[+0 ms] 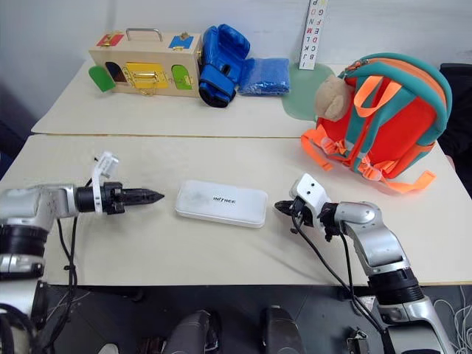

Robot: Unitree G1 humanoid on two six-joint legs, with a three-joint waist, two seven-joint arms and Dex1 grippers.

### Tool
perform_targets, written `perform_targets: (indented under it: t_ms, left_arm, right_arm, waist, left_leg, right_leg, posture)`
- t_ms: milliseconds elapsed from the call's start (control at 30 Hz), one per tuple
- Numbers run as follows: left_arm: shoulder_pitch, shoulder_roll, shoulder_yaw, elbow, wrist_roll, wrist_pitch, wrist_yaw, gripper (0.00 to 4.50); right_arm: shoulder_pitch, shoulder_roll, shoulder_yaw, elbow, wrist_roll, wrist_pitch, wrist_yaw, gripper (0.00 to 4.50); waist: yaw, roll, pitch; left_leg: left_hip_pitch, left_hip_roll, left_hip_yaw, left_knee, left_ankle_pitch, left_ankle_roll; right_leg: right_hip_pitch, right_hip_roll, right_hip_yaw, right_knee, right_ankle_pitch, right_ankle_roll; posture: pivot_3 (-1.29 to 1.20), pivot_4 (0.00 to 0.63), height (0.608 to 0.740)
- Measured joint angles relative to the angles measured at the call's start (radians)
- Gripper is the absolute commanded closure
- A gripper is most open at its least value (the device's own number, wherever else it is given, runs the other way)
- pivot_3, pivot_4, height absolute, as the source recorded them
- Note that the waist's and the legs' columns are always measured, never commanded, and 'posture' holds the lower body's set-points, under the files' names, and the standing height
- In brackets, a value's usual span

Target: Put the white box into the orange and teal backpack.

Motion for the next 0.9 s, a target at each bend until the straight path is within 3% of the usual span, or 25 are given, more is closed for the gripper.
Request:
perform_targets:
  t_ms: [100, 400, 600, 800, 900]
  left_arm:
    - [-0.069, -0.006, -0.038, 0.061, -0.006, 0.089, -0.036, 0.01]
    - [-0.172, -0.125, -0.204, 0.183, 0.061, 0.102, -0.083, 0.01]
    - [-0.25, -0.218, -0.227, 0.297, 0.106, 0.051, -0.105, 0.01]
    - [-0.267, -0.294, -0.248, 0.295, 0.105, 0.079, -0.156, 0.01]
    - [-0.267, -0.29, -0.256, 0.297, 0.108, 0.089, -0.169, 0.65]
  right_arm:
    - [0.003, -0.009, 0.005, 0.011, -0.018, -0.038, 0.008, 4.5]
    - [0.033, -0.004, 0.017, 0.014, -0.044, -0.091, -0.012, 4.5]
    - [0.025, 0.013, 0.03, 0.022, -0.055, -0.111, -0.023, 4.5]
    - [0.021, 0.019, 0.041, 0.033, -0.065, -0.134, -0.029, 4.5]
    - [0.023, 0.019, 0.041, 0.033, -0.066, -0.135, -0.032, 4.5]
  waist:
    - [-0.002, 0.0, 0.0]
    - [0.002, -0.001, 0.0]
    - [0.016, -0.001, 0.0]
    - [0.022, -0.001, 0.0]
    - [0.017, -0.001, 0.0]
  left_leg:
    - [0.0, -0.001, 0.001, 0.001, 0.0, 0.0]
    - [0.0, 0.0, 0.001, 0.005, 0.001, -0.002]
    - [-0.001, 0.0, -0.001, 0.011, -0.001, 0.001]
    - [-0.007, 0.0, -0.001, 0.012, -0.002, 0.002]
    - [-0.007, 0.0, -0.001, 0.012, -0.001, 0.001]
  right_leg:
    - [0.0, 0.0, 0.001, 0.0, 0.0, 0.0]
    - [0.0, 0.001, 0.001, 0.003, 0.0, 0.0]
    - [0.002, -0.001, 0.0, 0.003, 0.0, 0.0]
    - [-0.002, -0.001, 0.0, 0.003, 0.001, 0.001]
    - [-0.003, 0.0, 0.0, 0.003, 0.001, 0.001]
  posture:
    - [0.0, 0.15, 0.74]
    - [0.0, 0.15, 0.74]
    - [0.0, 0.15, 0.74]
    - [0.0, 0.15, 0.74]
    - [0.0, 0.15, 0.74]
